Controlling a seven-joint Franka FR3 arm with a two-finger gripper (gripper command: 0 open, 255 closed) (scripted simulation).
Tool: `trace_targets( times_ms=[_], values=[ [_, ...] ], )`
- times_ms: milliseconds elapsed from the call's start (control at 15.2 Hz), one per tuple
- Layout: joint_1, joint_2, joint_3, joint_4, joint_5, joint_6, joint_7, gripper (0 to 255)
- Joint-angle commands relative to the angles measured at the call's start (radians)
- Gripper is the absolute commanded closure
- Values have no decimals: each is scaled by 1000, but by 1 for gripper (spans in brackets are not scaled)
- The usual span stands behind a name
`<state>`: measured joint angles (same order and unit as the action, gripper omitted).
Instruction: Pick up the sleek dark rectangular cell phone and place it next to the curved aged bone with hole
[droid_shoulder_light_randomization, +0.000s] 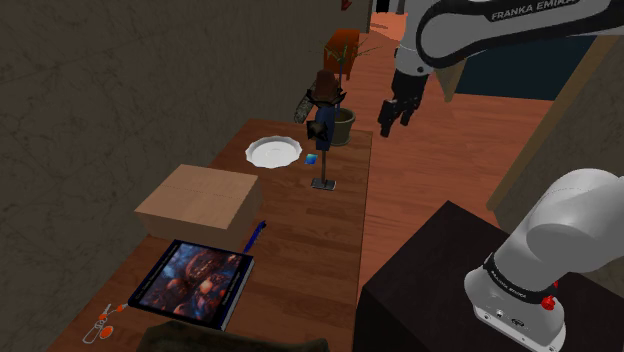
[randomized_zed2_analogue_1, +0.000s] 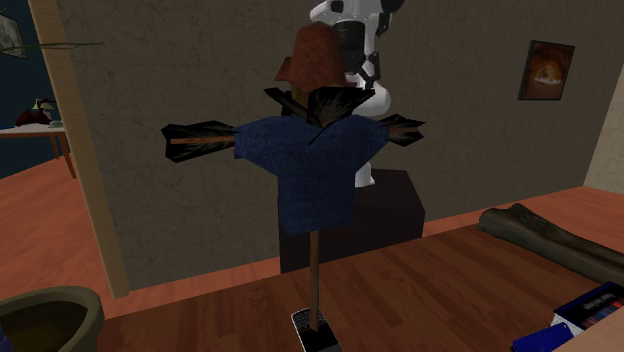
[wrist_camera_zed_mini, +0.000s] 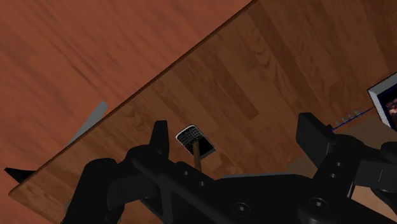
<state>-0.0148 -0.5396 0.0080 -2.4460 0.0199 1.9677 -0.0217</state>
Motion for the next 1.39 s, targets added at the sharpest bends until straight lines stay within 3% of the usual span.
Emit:
trace_targets(
  times_ms=[0, 660, 1320],
  values=[
    [2, 72, -9, -6, -4, 76, -29, 0],
    [7, 442, -48, 69, 0, 353, -176, 0],
    [-6, 840, -45, 281, 28, 523, -316, 0]
  ],
)
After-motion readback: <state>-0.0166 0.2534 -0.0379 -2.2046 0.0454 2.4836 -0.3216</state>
